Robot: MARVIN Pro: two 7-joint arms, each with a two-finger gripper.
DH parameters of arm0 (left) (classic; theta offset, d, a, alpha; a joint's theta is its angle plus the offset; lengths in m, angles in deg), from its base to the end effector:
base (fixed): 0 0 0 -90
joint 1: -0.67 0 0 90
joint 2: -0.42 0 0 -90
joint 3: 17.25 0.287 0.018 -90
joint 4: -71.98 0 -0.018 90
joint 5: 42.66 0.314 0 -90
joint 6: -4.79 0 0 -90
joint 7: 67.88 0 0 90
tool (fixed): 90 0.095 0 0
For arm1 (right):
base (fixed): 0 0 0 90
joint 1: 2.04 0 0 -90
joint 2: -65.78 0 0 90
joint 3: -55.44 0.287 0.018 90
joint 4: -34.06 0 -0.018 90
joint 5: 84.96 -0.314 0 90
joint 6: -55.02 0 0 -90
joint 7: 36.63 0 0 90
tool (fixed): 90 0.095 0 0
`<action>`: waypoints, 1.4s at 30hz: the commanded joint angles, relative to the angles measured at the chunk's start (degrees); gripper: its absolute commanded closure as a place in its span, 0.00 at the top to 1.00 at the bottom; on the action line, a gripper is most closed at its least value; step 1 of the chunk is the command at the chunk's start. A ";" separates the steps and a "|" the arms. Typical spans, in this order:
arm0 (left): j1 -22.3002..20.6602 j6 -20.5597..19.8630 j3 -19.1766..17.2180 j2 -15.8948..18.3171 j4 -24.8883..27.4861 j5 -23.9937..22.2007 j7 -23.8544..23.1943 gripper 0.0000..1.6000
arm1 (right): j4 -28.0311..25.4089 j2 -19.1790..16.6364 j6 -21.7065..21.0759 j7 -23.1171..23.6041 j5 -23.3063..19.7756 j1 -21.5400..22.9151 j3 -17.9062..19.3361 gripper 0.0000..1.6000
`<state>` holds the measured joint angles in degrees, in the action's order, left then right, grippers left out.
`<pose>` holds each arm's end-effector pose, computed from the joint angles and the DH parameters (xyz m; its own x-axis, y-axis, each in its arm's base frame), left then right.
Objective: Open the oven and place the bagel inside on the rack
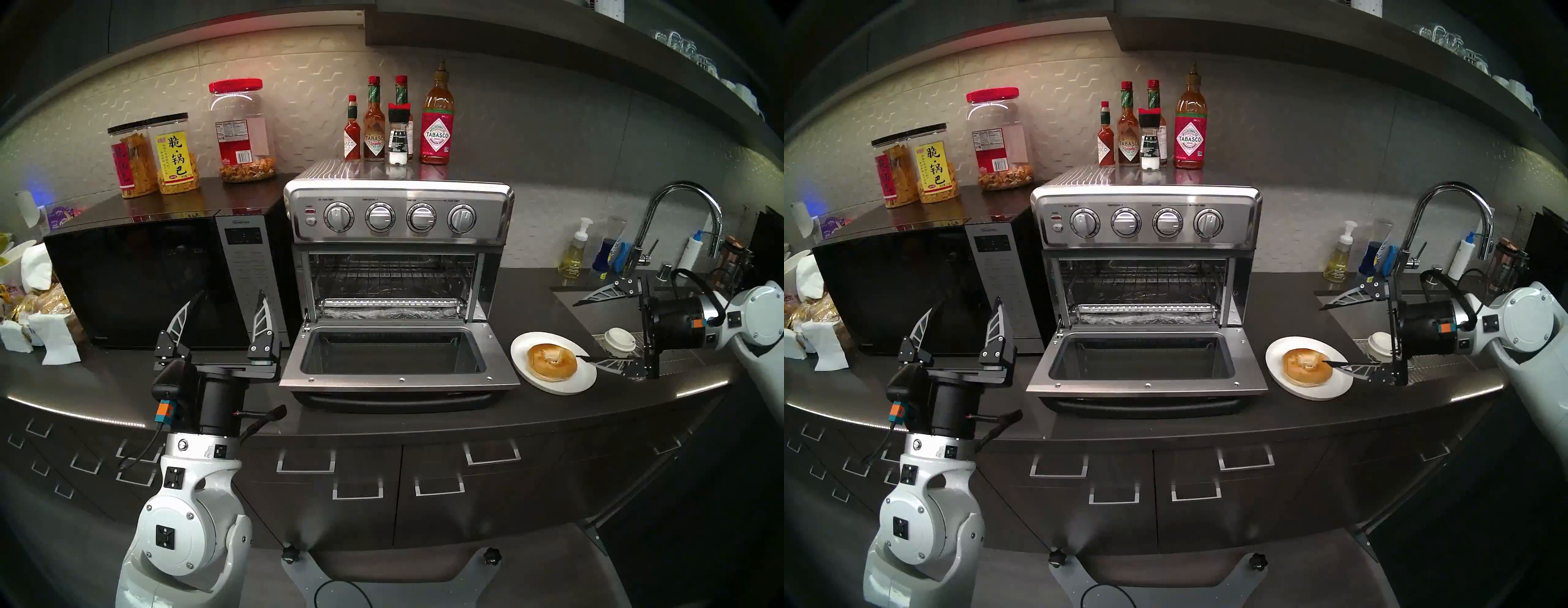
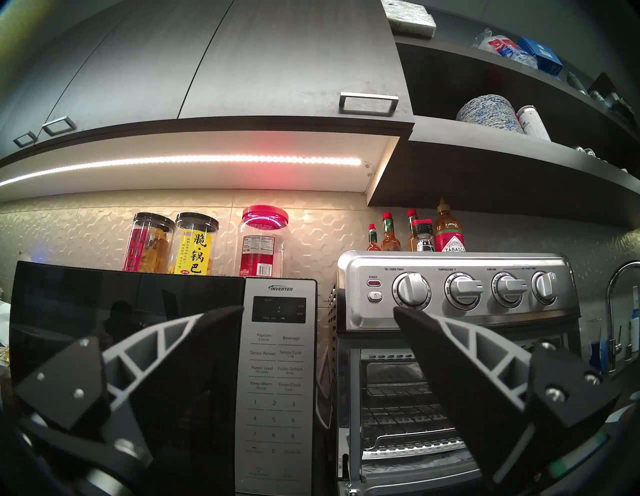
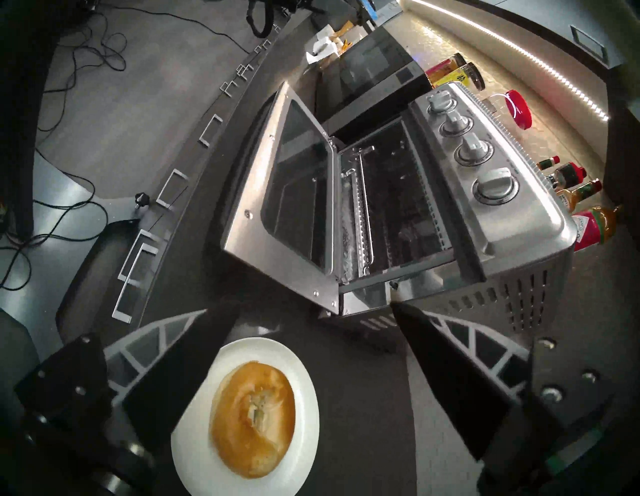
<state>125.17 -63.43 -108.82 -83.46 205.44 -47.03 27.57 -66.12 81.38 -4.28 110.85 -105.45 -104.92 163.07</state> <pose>0.2475 0.0196 -0.1661 -0.5106 0.0012 0.8598 0.0320 -0.9993 0.0204 0.3566 -0.1956 -0.0870 -0.6262 0.6520 0.4274 0.6327 0.1046 0.7673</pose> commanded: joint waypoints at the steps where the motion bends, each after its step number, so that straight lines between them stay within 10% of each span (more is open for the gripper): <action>1: 0.09 0.15 0.02 0.04 1.27 0.04 -0.06 1.00 | 0.45 -4.95 -0.27 -0.38 -0.15 4.33 -0.74 1.00; 19: 0.12 0.13 0.02 0.04 1.31 0.04 -0.06 1.00 | 1.13 -7.77 1.47 -4.47 4.48 12.36 -15.00 1.00; 42: -0.08 0.24 0.03 0.03 1.04 0.04 -0.06 1.00 | 8.19 0.46 2.63 -3.45 14.78 25.86 -23.22 1.00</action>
<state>125.14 -63.42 -108.82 -83.47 205.35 -47.03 27.56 -59.82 80.14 -2.38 105.76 -92.08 -86.05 140.81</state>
